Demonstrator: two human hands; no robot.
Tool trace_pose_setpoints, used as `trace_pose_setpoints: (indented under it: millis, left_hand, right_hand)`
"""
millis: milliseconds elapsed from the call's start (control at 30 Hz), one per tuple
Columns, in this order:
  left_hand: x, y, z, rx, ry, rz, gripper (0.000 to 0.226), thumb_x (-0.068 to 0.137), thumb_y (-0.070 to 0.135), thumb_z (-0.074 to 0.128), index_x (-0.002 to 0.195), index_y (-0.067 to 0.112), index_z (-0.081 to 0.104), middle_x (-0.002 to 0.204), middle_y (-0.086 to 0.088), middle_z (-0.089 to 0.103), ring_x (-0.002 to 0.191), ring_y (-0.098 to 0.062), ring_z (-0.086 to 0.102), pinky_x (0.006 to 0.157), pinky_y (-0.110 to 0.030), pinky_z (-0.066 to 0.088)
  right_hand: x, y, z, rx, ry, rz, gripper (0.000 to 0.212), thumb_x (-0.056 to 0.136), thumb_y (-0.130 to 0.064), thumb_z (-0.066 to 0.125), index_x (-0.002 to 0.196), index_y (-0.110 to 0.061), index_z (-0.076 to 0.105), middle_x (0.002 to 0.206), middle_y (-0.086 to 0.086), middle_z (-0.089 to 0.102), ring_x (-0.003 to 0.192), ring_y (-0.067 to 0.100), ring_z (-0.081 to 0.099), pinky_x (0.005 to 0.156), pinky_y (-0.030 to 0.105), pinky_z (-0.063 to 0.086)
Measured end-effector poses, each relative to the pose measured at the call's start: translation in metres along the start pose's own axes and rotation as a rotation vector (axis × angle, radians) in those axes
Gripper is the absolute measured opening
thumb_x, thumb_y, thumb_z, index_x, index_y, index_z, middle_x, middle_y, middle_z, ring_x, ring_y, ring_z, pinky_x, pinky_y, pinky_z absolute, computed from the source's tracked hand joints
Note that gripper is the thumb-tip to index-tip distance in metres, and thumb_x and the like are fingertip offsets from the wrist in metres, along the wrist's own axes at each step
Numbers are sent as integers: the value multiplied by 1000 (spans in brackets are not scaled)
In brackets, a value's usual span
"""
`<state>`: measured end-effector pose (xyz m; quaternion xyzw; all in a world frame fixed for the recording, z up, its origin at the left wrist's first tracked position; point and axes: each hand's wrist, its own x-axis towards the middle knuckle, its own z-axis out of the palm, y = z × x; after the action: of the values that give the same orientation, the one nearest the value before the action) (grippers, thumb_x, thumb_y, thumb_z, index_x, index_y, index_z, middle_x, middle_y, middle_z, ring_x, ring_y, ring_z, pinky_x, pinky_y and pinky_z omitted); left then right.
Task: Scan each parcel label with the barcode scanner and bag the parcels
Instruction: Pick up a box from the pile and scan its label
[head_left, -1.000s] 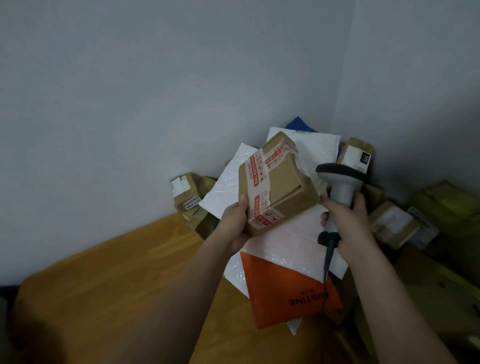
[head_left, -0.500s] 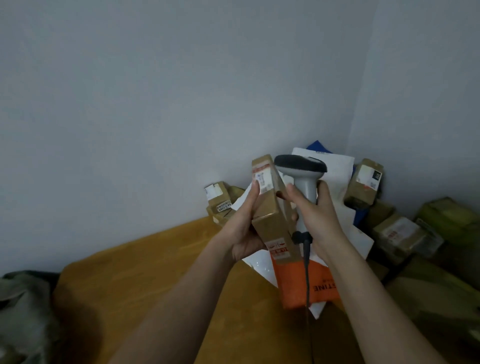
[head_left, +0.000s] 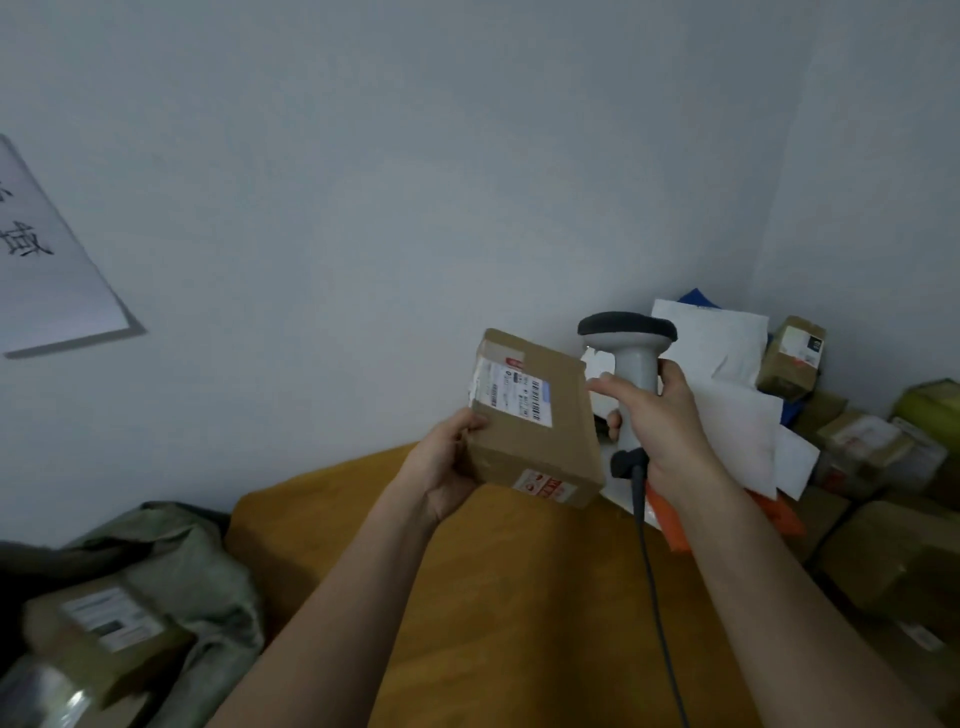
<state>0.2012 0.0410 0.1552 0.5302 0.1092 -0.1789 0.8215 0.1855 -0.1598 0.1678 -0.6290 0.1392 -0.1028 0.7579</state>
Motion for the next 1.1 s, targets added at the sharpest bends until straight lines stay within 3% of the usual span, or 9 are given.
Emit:
trace_pose_setpoints:
  millis: [167, 300, 400, 500, 600, 700, 867, 967, 1100]
  left_hand:
    - [-25, 6, -59, -156, 124, 32, 42, 84, 9, 56, 126, 3, 57, 89, -9, 46, 101, -25, 46, 79, -33, 54]
    - [-47, 12, -76, -261, 101, 79, 39, 86, 5, 55, 125, 2, 54, 96, -10, 54, 99, -25, 56, 72, -35, 58]
    - [-60, 9, -86, -344, -8, 85, 52, 76, 5, 62, 127, 1, 53, 76, -3, 43, 71, -12, 52, 83, -46, 58]
    - [-71, 6, -87, -330, -102, 71, 36, 80, -2, 59, 116, 2, 56, 53, 2, 35, 50, -9, 49, 86, -48, 56]
    - [-85, 11, -78, -288, -195, 91, 28, 73, -8, 60, 101, -1, 58, 70, -11, 65, 73, -21, 69, 86, -50, 53]
    - [-91, 13, -70, -227, -183, 90, 36, 71, -11, 62, 105, 0, 58, 101, -19, 68, 100, -32, 65, 85, -48, 53]
    - [-93, 10, -72, -68, -148, 36, 47, 75, 6, 70, 120, 4, 56, 111, -18, 66, 103, -32, 65, 90, -42, 55]
    - [-89, 12, -90, -135, 18, 62, 45, 77, 23, 72, 119, 9, 62, 108, -15, 66, 104, -33, 63, 91, -44, 55]
    - [-88, 14, -111, -261, 168, 116, 29, 88, 13, 65, 113, 0, 59, 104, -18, 67, 104, -36, 64, 81, -46, 58]
  right_hand:
    - [-45, 3, 27, 4, 16, -19, 41, 89, -19, 72, 121, -24, 48, 86, 7, 57, 57, 11, 55, 57, 31, 52]
    - [-73, 8, 46, -4, 1, -19, 40, 89, -20, 71, 123, -18, 49, 86, 8, 57, 56, 12, 53, 57, 33, 50]
    - [-88, 6, 61, -12, 2, -23, 47, 88, -28, 72, 127, -19, 47, 88, 7, 58, 57, 13, 53, 59, 32, 51]
    - [-95, 1, 78, 19, -5, -13, 57, 85, -36, 74, 130, -22, 41, 84, 5, 57, 57, 12, 53, 51, 25, 49]
    - [-94, -2, 91, 52, -6, 1, 76, 80, -42, 78, 138, -24, 31, 88, 6, 59, 63, 12, 55, 60, 29, 52]
    - [-89, -3, 99, 16, -8, 8, 85, 75, -41, 82, 137, -26, 26, 96, 7, 58, 72, 14, 59, 68, 34, 56]
    - [-81, -3, 95, -27, -14, 42, 76, 75, -24, 85, 126, -25, 29, 95, 9, 57, 75, 22, 61, 72, 46, 58]
    - [-73, -8, 83, -17, -33, 55, 71, 78, -15, 82, 128, -22, 32, 92, 10, 57, 64, 15, 56, 56, 33, 55]
    - [-64, -15, 72, -92, -60, 45, 63, 79, -14, 80, 124, -22, 36, 86, 8, 59, 62, 14, 54, 58, 30, 51]
